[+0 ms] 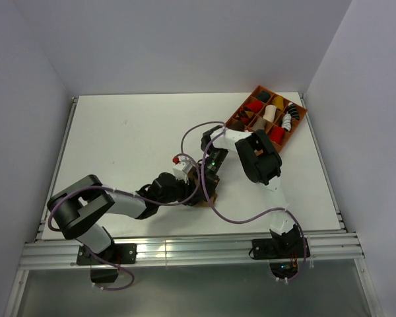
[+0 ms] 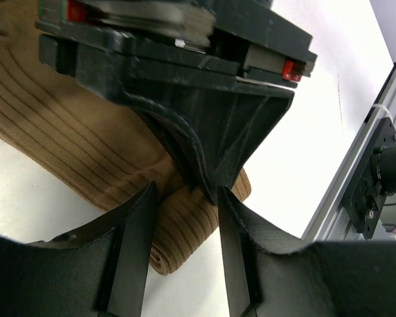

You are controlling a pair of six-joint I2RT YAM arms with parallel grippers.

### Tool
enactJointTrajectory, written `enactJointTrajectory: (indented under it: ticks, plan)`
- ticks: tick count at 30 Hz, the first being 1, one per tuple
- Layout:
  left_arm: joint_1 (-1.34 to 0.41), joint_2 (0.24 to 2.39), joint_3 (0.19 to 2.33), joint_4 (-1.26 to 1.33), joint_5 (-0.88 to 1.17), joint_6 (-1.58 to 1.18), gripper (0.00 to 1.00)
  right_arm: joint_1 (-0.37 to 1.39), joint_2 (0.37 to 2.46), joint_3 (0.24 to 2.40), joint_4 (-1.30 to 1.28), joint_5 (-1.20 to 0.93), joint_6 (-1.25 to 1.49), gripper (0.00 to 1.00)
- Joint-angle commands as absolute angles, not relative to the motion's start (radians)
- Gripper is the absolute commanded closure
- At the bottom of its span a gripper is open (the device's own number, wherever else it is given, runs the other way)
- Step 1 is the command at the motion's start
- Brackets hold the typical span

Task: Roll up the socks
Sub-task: Roll the sock at the center of the board.

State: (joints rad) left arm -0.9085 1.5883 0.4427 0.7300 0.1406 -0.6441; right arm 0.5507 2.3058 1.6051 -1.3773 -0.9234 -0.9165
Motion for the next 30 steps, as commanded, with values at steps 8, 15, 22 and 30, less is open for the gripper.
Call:
enactJointTrajectory:
  ticks: [8,15,22,30]
  plan:
    - [-0.919,1.608,0.423,0.765,0.212,-0.627,0.54,0.511,2.349,1.646,-1.367,-0.919,-0.85,0.81]
    - [-0.919,1.615,0.423,0.756,0.233,-0.637,0.56,0.503,2.349,1.643,-1.339,-0.91,-0.821,0.81]
    - [-0.919,1.666,0.446,0.716,0.241,-0.666,0.65,0.503,2.333,1.618,-1.287,-0.885,-0.779,0.81]
    - [-0.904,1.761,0.482,0.674,0.287,-0.775,1.0,0.499,2.201,1.516,-1.163,-0.853,-0.709,0.66]
